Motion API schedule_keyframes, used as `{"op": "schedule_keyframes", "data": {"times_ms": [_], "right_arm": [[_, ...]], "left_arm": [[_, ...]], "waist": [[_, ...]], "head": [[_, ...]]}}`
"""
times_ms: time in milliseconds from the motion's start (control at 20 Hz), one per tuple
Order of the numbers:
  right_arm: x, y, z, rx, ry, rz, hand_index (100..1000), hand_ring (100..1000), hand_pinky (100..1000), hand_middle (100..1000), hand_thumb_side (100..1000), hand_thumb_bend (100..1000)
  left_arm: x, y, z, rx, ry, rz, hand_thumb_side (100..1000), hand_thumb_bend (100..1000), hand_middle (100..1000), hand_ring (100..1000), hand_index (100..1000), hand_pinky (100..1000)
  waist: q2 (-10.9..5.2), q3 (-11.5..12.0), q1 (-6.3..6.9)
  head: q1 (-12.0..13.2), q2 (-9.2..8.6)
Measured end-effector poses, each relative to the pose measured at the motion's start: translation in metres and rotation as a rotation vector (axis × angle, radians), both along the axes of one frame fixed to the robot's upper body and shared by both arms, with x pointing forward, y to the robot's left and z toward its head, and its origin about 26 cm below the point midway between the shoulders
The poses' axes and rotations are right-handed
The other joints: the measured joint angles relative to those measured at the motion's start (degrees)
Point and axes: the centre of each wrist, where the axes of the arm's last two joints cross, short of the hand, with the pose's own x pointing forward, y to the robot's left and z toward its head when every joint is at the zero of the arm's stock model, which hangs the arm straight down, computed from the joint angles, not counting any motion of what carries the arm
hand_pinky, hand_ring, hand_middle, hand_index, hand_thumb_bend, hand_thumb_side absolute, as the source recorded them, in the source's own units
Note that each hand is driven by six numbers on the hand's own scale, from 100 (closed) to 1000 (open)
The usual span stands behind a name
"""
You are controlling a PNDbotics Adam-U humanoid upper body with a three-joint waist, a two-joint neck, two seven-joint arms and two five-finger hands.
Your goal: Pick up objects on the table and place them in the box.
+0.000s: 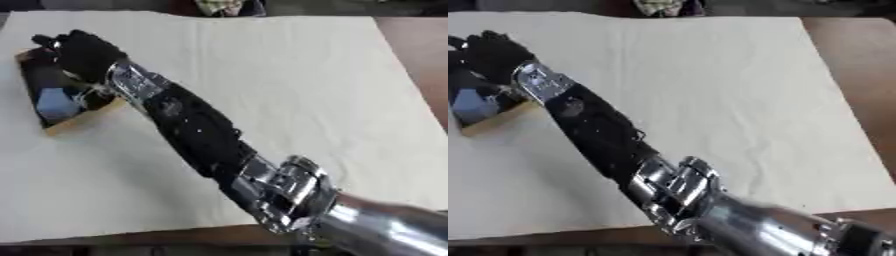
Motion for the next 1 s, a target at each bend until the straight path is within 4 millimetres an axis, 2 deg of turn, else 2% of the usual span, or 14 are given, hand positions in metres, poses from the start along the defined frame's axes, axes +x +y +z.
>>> {"op": "schedule_keyframes", "data": {"times_ms": [150,250,450,650,700,750,850,1000], "right_arm": [[0.004,-0.012,0.026,0.110,0.003,0.045,968,843,843,912,108,100],[0.004,-0.021,0.040,0.188,0.011,0.078,955,808,818,862,100,100],[0.001,-0.050,0.067,0.363,0.017,0.144,944,785,797,823,112,100],[-0.011,-0.084,0.074,0.540,0.061,0.207,939,782,783,809,265,100],[-0.015,-0.093,0.075,0.582,0.074,0.223,932,775,775,796,374,100],[-0.019,-0.102,0.075,0.625,0.087,0.238,928,772,772,790,409,100],[-0.028,-0.123,0.074,0.711,0.110,0.261,923,768,768,779,453,100],[-0.044,-0.156,0.070,0.840,0.139,0.283,920,767,759,773,470,100]], "left_arm": [[-0.001,0.003,-0.003,-0.001,0.013,0.019,577,100,685,763,849,568],[-0.002,0.006,-0.005,-0.001,0.019,0.034,582,100,685,764,849,565],[-0.004,0.012,-0.010,0.007,0.040,0.074,593,100,685,766,848,563],[-0.007,0.018,-0.015,0.012,0.057,0.114,600,100,685,768,847,561],[-0.007,0.019,-0.015,0.014,0.059,0.125,602,100,686,770,847,561],[-0.007,0.020,-0.016,0.018,0.062,0.135,603,100,687,771,846,561],[-0.008,0.022,-0.017,0.022,0.064,0.153,609,100,688,773,845,560],[-0.008,0.024,-0.021,0.025,0.074,0.176,618,100,690,776,844,558]], "waist": [[-0.48,-2.3,-0.05],[-0.69,-3.8,-0.04],[-1.35,-8.6,-0.08],[-1.64,-12.2,-0.28],[-1.74,-12.9,-0.28],[-1.84,-13.7,-0.28],[-1.98,-15.1,-0.25],[-1.99,-16.7,-0.09]], "head": [[1.7,0.02],[2.9,0.02],[6.2,0.03],[9.6,0.03],[10.3,0.03],[10.9,0.03],[11.9,0.03],[13.3,0.03]]}}
